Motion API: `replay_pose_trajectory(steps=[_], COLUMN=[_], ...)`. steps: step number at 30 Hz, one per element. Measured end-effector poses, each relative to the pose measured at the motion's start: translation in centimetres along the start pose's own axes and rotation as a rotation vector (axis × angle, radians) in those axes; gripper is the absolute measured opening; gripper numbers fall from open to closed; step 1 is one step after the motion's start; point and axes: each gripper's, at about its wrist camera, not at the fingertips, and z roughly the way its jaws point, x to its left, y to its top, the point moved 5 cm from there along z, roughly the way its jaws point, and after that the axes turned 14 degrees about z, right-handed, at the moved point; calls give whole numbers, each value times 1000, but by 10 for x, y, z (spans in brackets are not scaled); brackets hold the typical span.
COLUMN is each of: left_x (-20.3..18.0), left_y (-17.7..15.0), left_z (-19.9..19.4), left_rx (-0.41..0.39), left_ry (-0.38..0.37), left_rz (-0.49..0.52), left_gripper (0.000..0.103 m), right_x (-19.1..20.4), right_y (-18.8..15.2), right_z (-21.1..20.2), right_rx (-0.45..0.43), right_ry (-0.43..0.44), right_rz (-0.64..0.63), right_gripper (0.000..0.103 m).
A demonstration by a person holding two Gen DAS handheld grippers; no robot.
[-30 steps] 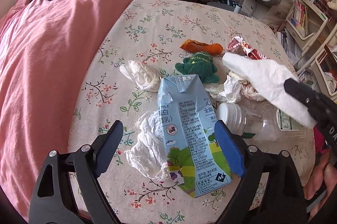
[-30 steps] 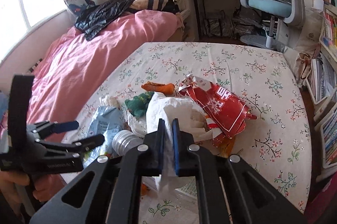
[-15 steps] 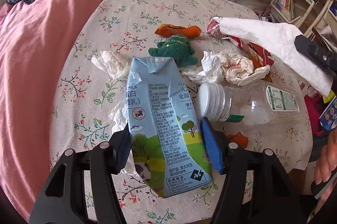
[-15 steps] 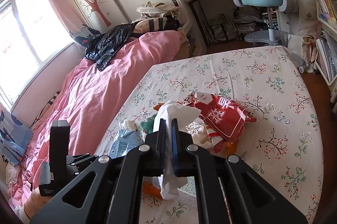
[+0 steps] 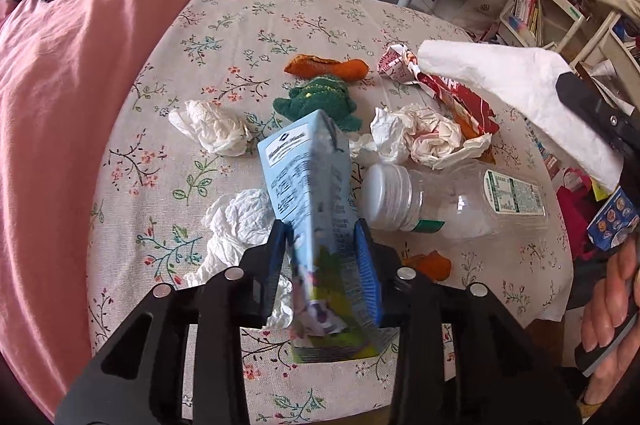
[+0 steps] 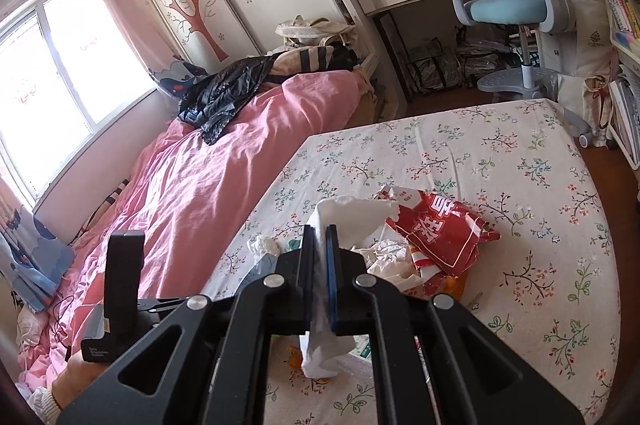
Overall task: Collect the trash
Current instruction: 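Carry the carton and tissue over the yellow bin and open both grippers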
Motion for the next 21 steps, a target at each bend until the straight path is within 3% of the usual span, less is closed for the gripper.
replay_pose_trajectory(steps=[6,14,21], left_x=[5,17,29], left_y=[3,12,-14], left_z=[-11,-58,-85], left_rx=[-57,-205,-236], left_ry=[-2,4,2], left_rz=[-23,-64,-99], left_gripper=[30,29,29], right_x=[3,19,45], right_y=[0,-1,-22], right_z=[-3,-20,-48], right_rx=[-17,-69,-75], right_ry=[12,65,111], right_rz=[-7,-36,-72], right_gripper=[7,7,7])
